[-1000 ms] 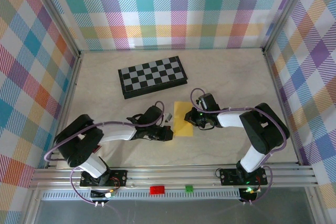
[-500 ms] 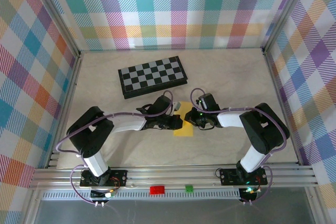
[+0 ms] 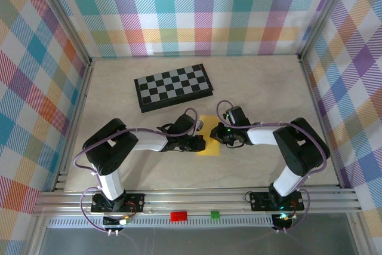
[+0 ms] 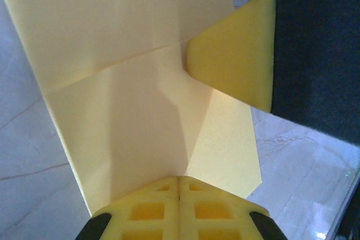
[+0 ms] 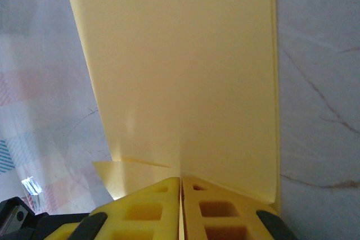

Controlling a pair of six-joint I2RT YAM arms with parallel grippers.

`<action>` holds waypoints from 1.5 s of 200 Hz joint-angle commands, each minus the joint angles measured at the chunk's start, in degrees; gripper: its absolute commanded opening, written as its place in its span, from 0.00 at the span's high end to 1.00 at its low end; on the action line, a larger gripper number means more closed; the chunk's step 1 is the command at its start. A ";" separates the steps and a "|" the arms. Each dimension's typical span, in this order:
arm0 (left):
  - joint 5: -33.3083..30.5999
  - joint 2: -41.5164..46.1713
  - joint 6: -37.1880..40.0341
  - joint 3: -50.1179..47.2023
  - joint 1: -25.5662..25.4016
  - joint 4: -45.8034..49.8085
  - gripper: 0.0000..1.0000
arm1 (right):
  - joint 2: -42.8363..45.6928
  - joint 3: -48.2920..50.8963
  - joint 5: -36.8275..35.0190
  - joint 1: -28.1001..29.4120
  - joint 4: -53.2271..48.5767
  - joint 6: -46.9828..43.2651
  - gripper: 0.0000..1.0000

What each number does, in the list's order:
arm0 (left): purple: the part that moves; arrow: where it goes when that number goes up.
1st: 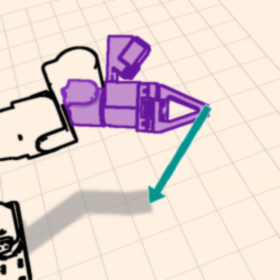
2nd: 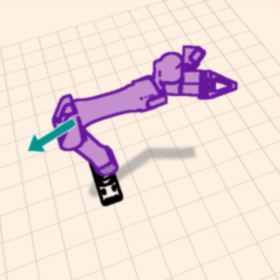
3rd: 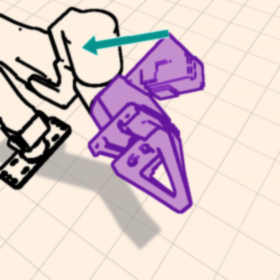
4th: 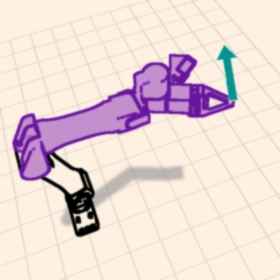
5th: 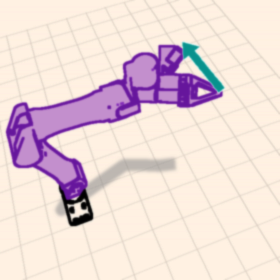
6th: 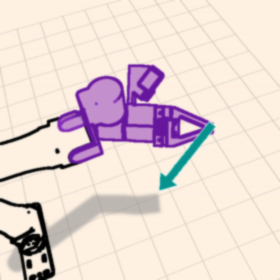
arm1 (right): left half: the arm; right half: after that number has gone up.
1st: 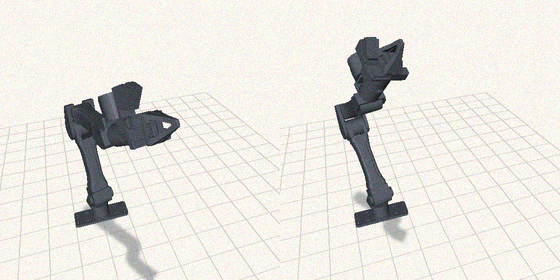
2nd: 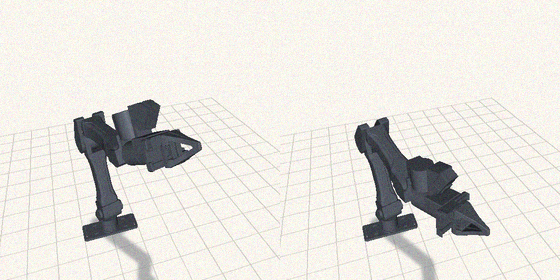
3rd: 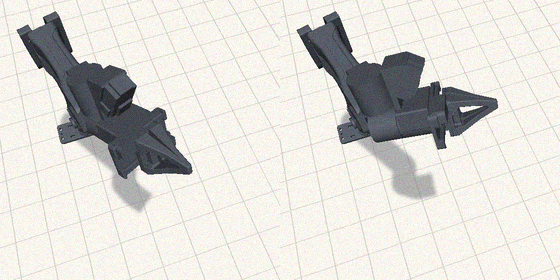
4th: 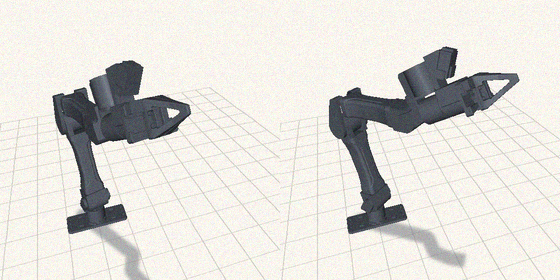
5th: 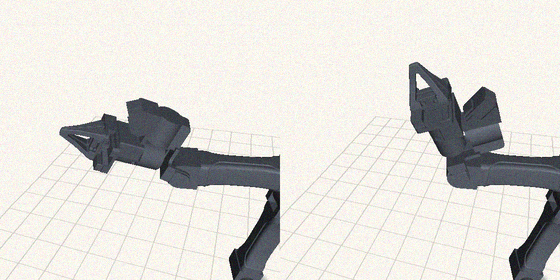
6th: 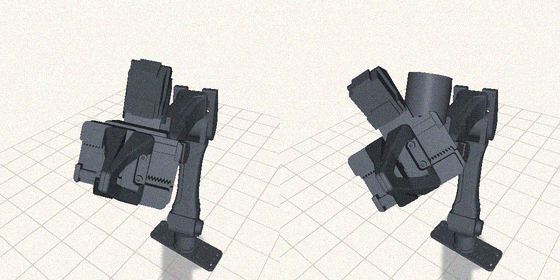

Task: Fold a paper plane with a square sheet of paper (pick it up from the middle)

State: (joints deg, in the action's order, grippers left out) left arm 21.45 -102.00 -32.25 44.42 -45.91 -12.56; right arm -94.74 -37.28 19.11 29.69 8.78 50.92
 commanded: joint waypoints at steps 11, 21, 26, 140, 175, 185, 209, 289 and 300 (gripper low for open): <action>-0.74 -1.63 -2.34 -8.29 0.32 1.95 1.00 | 4.09 -2.26 -0.75 0.10 -3.14 -3.69 0.87; -0.55 -1.49 -2.92 -9.26 0.34 1.04 1.00 | 5.75 -2.27 -0.70 0.08 -2.76 -4.02 0.86; -0.46 -1.47 -3.14 -9.50 0.33 0.73 1.00 | 6.47 -2.27 -0.48 0.15 -2.64 -4.30 0.86; -1.96 0.15 -1.43 -8.48 0.38 4.36 1.00 | -0.86 1.24 -0.13 4.11 0.71 -2.43 0.91; -0.67 -1.01 -1.23 -8.13 0.41 3.82 1.00 | -1.56 1.57 1.68 -0.45 2.81 -3.65 0.90; -0.56 -0.92 -1.22 -8.17 0.42 3.86 1.00 | -1.68 2.06 2.25 -1.72 4.14 -3.46 0.90; -0.27 -0.49 -1.15 -8.21 0.47 3.94 1.00 | -1.20 3.08 2.68 -4.11 6.13 -3.21 0.90; 0.16 0.02 -1.13 -8.39 0.46 3.50 1.00 | 5.50 5.98 2.38 -6.18 9.50 -2.02 0.87; 0.09 0.22 -1.05 -8.47 0.40 3.59 1.00 | 6.37 6.25 3.80 -5.77 10.84 -1.62 0.86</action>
State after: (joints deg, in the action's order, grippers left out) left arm 22.02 -100.20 -34.70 38.79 -45.80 -20.45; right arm -91.48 -31.66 21.69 23.64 17.10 48.84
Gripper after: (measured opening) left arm 0.048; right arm 0.129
